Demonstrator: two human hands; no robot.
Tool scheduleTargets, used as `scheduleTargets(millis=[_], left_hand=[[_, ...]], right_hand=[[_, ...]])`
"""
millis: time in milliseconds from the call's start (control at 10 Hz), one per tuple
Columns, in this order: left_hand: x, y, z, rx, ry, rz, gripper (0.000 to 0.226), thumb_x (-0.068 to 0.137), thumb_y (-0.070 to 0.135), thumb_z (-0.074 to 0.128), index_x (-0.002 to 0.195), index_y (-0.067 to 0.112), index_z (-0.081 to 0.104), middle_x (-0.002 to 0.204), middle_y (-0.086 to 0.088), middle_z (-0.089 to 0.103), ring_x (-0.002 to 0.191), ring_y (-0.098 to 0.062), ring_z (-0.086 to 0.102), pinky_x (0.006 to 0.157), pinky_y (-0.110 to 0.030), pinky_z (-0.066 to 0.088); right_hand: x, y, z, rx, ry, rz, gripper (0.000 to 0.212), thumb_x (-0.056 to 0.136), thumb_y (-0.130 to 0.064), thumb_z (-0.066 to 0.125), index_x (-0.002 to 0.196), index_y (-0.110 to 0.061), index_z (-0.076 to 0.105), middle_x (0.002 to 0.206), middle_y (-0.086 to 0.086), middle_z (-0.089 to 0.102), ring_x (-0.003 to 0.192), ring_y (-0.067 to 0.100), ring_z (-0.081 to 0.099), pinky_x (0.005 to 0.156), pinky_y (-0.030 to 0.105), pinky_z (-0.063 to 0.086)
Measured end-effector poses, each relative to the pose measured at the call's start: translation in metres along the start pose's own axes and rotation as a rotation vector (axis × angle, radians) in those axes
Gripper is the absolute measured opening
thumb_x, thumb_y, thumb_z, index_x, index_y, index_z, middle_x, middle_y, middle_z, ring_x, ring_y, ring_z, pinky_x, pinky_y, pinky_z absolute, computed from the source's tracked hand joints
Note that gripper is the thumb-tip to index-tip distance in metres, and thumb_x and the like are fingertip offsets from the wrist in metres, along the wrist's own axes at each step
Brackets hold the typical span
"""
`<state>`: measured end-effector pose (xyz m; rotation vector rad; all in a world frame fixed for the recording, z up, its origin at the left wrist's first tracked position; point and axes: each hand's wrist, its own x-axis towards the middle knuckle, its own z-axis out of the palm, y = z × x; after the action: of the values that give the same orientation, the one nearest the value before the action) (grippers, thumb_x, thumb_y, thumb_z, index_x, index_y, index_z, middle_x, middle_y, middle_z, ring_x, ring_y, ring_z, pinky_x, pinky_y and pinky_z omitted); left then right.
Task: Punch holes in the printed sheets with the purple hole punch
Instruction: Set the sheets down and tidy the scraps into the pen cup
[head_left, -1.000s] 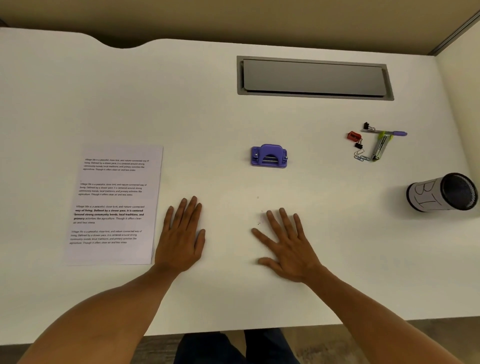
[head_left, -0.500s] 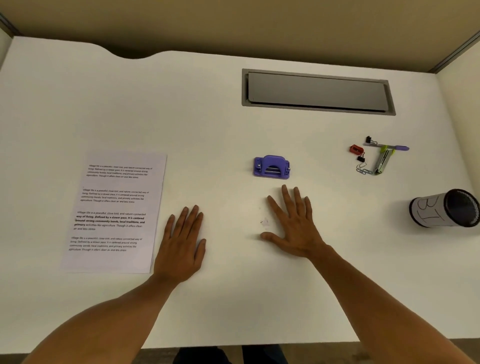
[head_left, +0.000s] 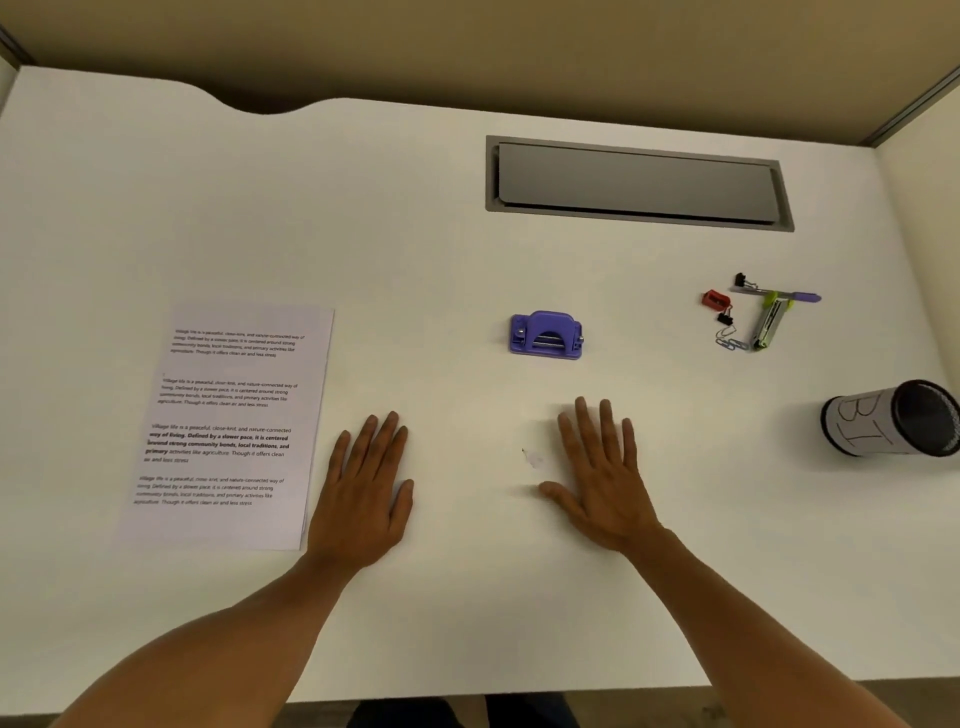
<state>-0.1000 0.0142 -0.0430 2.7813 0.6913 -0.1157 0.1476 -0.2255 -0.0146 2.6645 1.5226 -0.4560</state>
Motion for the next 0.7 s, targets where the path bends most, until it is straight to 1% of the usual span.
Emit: scheduleTargets(millis=[100, 200, 300, 400, 500, 600, 700], left_hand=[[0.0, -0.001, 0.001, 0.006, 0.001, 0.004, 0.067, 0.098, 0.039, 0.034, 0.158, 0.016, 0.015, 0.169, -0.003, 0.008, 0.156, -0.023, 0.007, 0.125, -0.051, 0.015], [0.001, -0.001, 0.0, 0.012, -0.002, 0.003, 0.067, 0.098, 0.039, 0.033, 0.159, 0.016, 0.014, 0.169, -0.002, 0.008, 0.156, -0.023, 0.007, 0.125, -0.051, 0.015], [0.0, -0.001, 0.0, 0.017, -0.005, -0.003, 0.067, 0.098, 0.039, 0.033, 0.158, 0.016, 0.015, 0.169, -0.002, 0.008, 0.156, -0.023, 0.006, 0.125, -0.051, 0.015], [0.001, 0.0, -0.001, 0.026, -0.007, -0.002, 0.067, 0.098, 0.039, 0.032, 0.158, 0.015, 0.015, 0.169, -0.003, 0.008, 0.156, -0.023, 0.006, 0.126, -0.05, 0.014], [0.0, 0.0, -0.001, 0.027, -0.004, -0.003, 0.067, 0.098, 0.039, 0.032, 0.158, 0.015, 0.015, 0.169, -0.003, 0.008, 0.156, -0.023, 0.006, 0.126, -0.05, 0.014], [0.0, 0.0, 0.0, 0.025, 0.004, -0.002, 0.068, 0.098, 0.039, 0.033, 0.158, 0.015, 0.014, 0.169, -0.003, 0.008, 0.156, -0.023, 0.006, 0.126, -0.051, 0.014], [0.0, 0.0, -0.001, 0.026, 0.01, 0.002, 0.067, 0.098, 0.039, 0.033, 0.158, 0.015, 0.015, 0.168, -0.003, 0.009, 0.156, -0.023, 0.006, 0.126, -0.05, 0.014]], right_hand=[[-0.017, -0.012, 0.01, 0.007, 0.013, 0.179, 0.093, 0.095, -0.073, 0.02, 0.159, -0.007, 0.007, 0.168, 0.01, -0.003, 0.154, 0.037, -0.005, 0.121, 0.06, 0.006], [-0.027, -0.034, 0.024, 0.018, 0.014, 0.168, 0.099, 0.093, -0.075, 0.024, 0.158, -0.003, 0.005, 0.168, 0.012, -0.003, 0.154, 0.036, -0.004, 0.121, 0.061, 0.005], [-0.018, -0.054, 0.025, 0.036, 0.034, 0.155, 0.099, 0.093, -0.075, 0.025, 0.158, -0.003, 0.005, 0.168, 0.011, -0.001, 0.154, 0.035, -0.003, 0.122, 0.059, 0.001], [-0.006, -0.062, 0.018, 0.035, 0.01, 0.098, 0.091, 0.096, -0.071, 0.02, 0.158, -0.005, 0.013, 0.168, 0.009, 0.002, 0.154, 0.036, -0.002, 0.122, 0.06, 0.003], [-0.007, -0.058, 0.016, 0.062, 0.048, 0.01, 0.08, 0.1, -0.064, 0.019, 0.158, -0.009, 0.019, 0.168, 0.009, 0.005, 0.154, 0.035, 0.0, 0.121, 0.06, 0.006], [-0.006, -0.04, 0.009, 0.27, 0.208, 0.005, 0.065, 0.098, -0.052, 0.045, 0.149, -0.011, 0.042, 0.155, 0.011, 0.04, 0.146, 0.036, 0.028, 0.118, 0.059, 0.022], [0.012, -0.019, -0.003, 0.335, 0.287, 0.057, 0.056, 0.085, -0.052, 0.068, 0.131, -0.021, 0.064, 0.122, 0.0, 0.064, 0.121, 0.028, 0.042, 0.106, 0.043, 0.036]])
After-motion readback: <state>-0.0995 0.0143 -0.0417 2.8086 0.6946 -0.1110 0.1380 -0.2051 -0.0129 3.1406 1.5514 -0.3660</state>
